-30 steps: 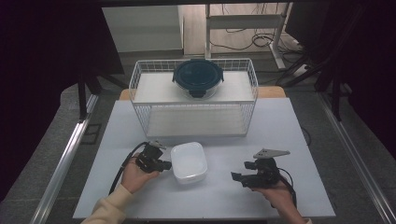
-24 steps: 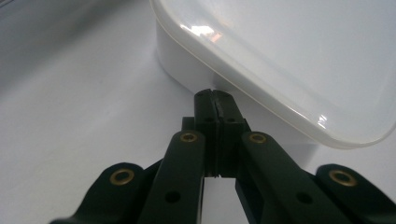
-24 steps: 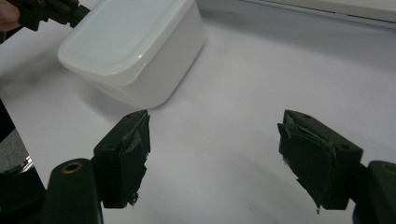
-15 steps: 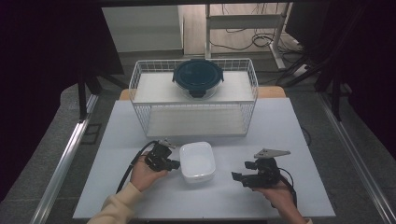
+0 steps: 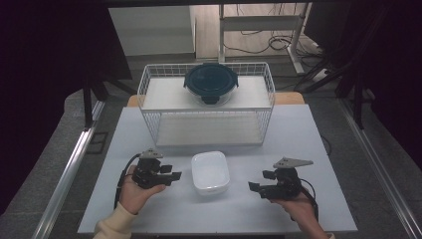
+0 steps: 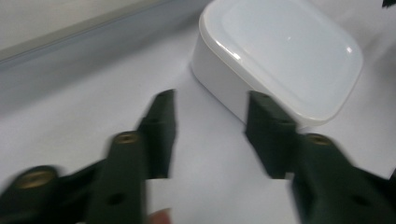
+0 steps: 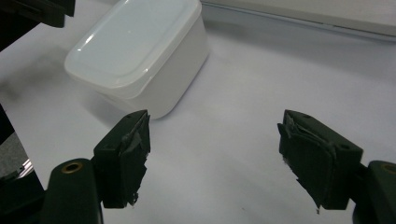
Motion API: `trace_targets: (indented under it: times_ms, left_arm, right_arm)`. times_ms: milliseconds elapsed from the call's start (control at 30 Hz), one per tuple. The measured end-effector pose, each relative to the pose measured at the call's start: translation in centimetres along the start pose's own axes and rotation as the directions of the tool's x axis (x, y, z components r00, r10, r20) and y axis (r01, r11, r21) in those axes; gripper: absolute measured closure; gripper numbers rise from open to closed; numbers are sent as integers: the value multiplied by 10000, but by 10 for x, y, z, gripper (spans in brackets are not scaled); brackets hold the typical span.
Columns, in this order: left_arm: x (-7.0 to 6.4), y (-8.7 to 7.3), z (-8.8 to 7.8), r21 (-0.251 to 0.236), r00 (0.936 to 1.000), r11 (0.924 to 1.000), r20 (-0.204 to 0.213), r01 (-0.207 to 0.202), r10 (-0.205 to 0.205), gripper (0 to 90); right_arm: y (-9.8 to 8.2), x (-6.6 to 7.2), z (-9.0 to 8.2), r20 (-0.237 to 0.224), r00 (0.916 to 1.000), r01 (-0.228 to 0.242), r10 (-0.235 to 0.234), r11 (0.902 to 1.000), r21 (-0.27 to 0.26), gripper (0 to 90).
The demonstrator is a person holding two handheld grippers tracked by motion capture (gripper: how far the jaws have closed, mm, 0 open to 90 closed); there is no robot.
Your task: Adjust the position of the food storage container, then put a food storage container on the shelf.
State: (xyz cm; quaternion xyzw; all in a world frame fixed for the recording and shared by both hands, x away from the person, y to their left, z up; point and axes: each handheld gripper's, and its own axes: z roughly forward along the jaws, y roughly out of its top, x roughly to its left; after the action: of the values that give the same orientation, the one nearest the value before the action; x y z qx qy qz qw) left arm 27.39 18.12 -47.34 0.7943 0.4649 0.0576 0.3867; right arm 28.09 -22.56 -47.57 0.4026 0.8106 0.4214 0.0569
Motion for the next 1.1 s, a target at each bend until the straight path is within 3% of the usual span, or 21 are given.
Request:
trace_targets:
  times_ms: [200, 333, 433, 633, 1033, 1100]
  left_arm:
    - [0, -7, -12, -367, 9994, 9988, 102, 338, -335, 360]
    - [5, -9, -13, -484, 9973, 9962, 151, 723, -717, 336]
    - [5, -10, -13, -470, 9969, 9959, 149, 777, -771, 320]
    - [6, -7, -21, -741, 9943, 9920, 373, 1023, -997, 311]
    - [1, 4, -7, -539, 9903, 9917, 815, 1168, -1122, 307]
    - [3, 7, -6, -581, 9853, 9881, 1042, 1421, -1355, 307]
  right_arm:
    - [3, 3, -1, -102, 9999, 55, -56, 10000, -70, 246]
    - [4, 5, -2, -124, 9999, 115, -116, 9999, -90, 245]
    - [5, 4, -2, 41, 10000, 66, -66, 9999, -123, 245]
    - [24, 13, -1, 16, 10000, 29, -29, 9999, -136, 245]
    - [48, 17, 10, -409, 9982, -440, 436, 9990, -106, 257]
    - [54, 18, 16, -526, 9975, -472, 467, 9989, -80, 267]
